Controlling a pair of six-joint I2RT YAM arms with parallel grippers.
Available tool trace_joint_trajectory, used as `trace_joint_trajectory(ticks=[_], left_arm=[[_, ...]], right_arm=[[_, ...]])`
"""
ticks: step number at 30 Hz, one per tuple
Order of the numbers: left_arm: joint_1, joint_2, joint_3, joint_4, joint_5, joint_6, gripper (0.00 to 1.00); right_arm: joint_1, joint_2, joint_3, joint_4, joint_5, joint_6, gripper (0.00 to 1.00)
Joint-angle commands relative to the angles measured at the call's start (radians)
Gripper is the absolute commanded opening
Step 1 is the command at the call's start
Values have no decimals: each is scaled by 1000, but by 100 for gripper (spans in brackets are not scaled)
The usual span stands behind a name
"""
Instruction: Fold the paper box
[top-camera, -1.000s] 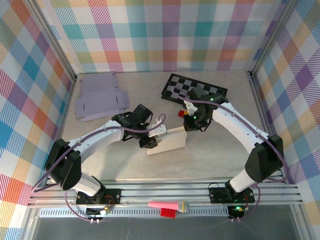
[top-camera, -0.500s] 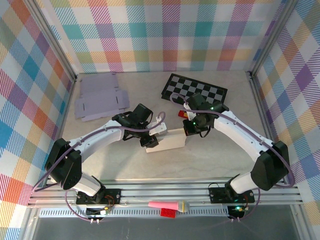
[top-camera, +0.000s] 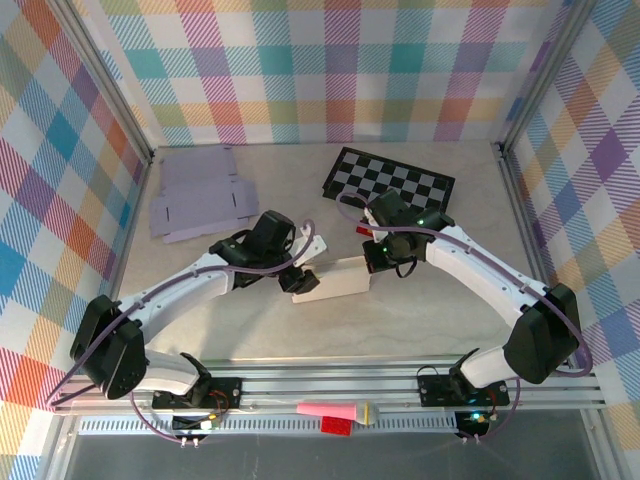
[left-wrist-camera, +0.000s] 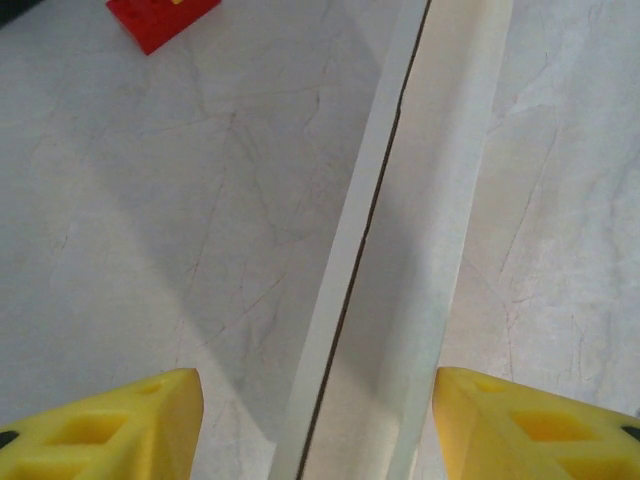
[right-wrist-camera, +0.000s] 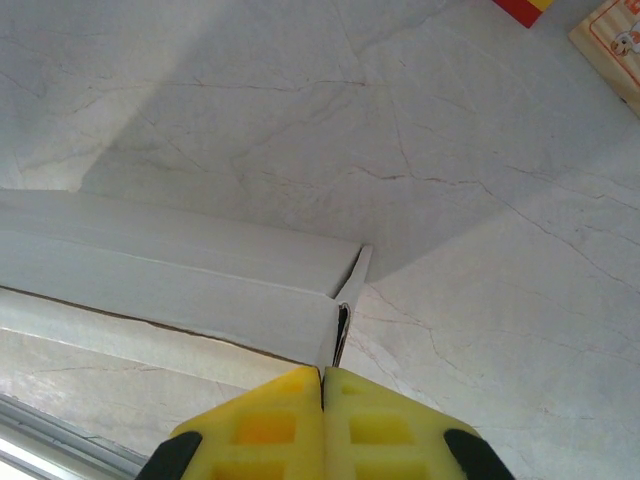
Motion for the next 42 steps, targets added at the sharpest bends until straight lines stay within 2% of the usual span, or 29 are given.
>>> trace_joint_trajectory(ticks=[1,8,11,13,16,19,21,30,42], left_arm=[[6,-53,-25,66,-30,-87,63],[6,-178,-13,36,-202,-315,65],[7,-219,48,-115,-276,-430,55],[11,-219,96,-227,-282,-470,50],[13,-195,155,-391,-247,-477,45],[14,-184,158,-458,-268,-476,44],[25,-177,150,-455,-275,-471,45],[75,-61,217,-462,-173,-428,44],[78,-5,235,-479,-137,-401,35]], right_arm=[[14,3,5,5,16,34,0],[21,24,21,-7,22,48,0],[22,28,29,-12,24,54,0],[22,29,34,-15,23,54,0],[22,35,43,-21,19,50,0],[22,35,46,-25,17,47,0],[22,35,44,-27,16,46,0],[22,32,38,-32,13,48,0],[22,30,34,-35,14,47,0]])
